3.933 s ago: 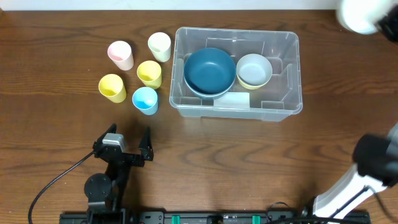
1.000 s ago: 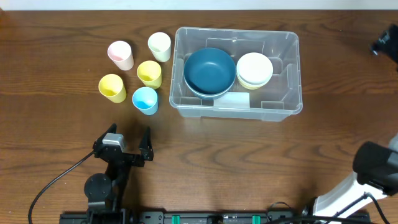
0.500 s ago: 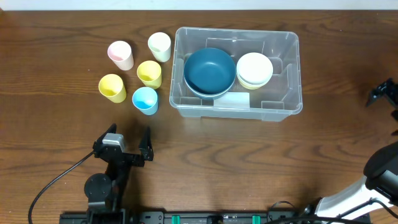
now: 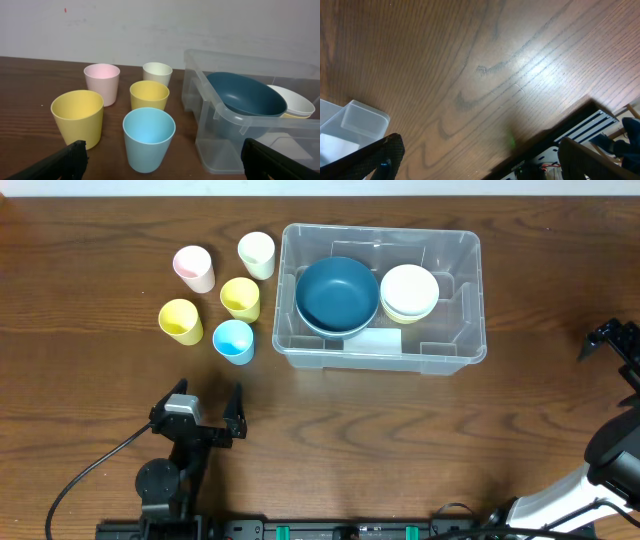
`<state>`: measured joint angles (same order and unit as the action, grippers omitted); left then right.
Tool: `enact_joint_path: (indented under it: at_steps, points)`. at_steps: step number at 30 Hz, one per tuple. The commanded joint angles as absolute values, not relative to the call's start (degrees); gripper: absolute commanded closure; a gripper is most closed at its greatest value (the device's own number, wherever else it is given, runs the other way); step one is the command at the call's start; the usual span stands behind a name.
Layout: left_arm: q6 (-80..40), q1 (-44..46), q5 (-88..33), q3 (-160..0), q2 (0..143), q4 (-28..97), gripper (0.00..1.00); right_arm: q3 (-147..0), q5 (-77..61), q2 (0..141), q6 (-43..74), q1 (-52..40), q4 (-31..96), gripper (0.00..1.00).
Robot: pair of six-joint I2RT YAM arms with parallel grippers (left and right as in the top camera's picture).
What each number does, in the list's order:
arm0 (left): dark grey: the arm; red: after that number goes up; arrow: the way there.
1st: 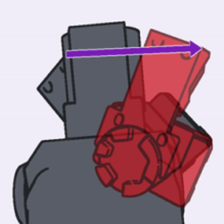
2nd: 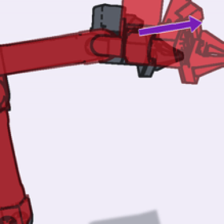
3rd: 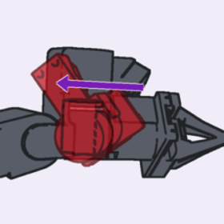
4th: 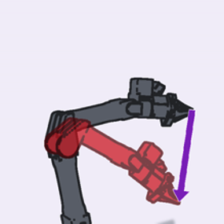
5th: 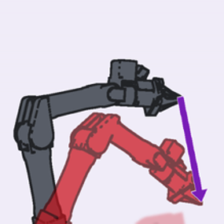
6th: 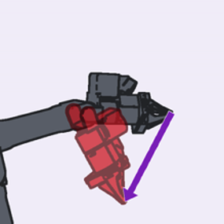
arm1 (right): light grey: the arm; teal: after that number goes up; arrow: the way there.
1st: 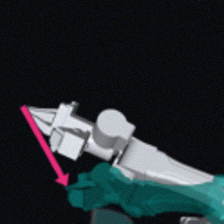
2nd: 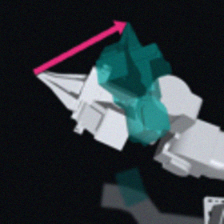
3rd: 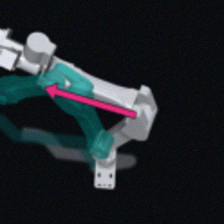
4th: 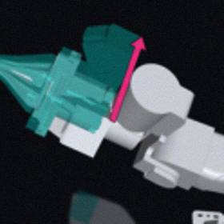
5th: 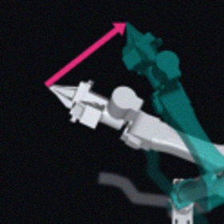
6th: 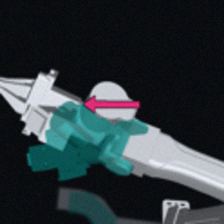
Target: Pack container
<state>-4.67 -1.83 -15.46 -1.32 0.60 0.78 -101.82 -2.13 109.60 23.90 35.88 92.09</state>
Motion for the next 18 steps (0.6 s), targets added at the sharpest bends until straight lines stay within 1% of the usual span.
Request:
enact_joint_path:
  at_steps: [1,2,4,5,9,11,14,16,18]
  points:
    - [-5.6,-2.0,-17.5,-0.3,0.3,2.5,0.02,-101.5,-2.5,108.1,24.8,36.5,92.1,0.01]
    - [-6.3,-2.0,-20.1,-0.3,0.3,1.8,0.02,-101.5,-2.5,108.1,24.8,36.5,92.1,0.01]
    - [-6.3,-2.0,-30.0,-1.0,0.3,-1.4,0.02,-101.5,-2.5,108.1,24.8,36.5,92.1,0.01]
    - [-6.3,-2.0,-32.1,-1.7,0.3,-2.0,0.02,-101.5,-2.5,108.1,24.8,36.5,92.1,0.01]
    - [-6.2,-2.1,-32.5,-9.4,2.0,0.8,0.02,-101.5,-2.5,108.1,24.8,36.5,92.1,0.01]
    - [-6.0,-2.1,-29.7,-16.2,5.5,5.2,0.02,-101.5,-2.5,108.1,24.8,36.5,92.1,0.01]
    - [-3.9,-2.1,-24.6,-30.4,16.3,16.1,0.02,-101.5,-2.5,108.1,24.8,36.5,92.1,0.01]
    - [-1.3,-2.1,-24.5,-40.7,25.2,25.5,0.02,-101.5,-2.5,108.1,24.8,36.5,92.1,0.01]
    - [-0.5,-2.1,-28.1,-51.3,34.8,34.8,0.02,-101.5,-2.5,108.1,24.8,36.5,92.1,0.01]
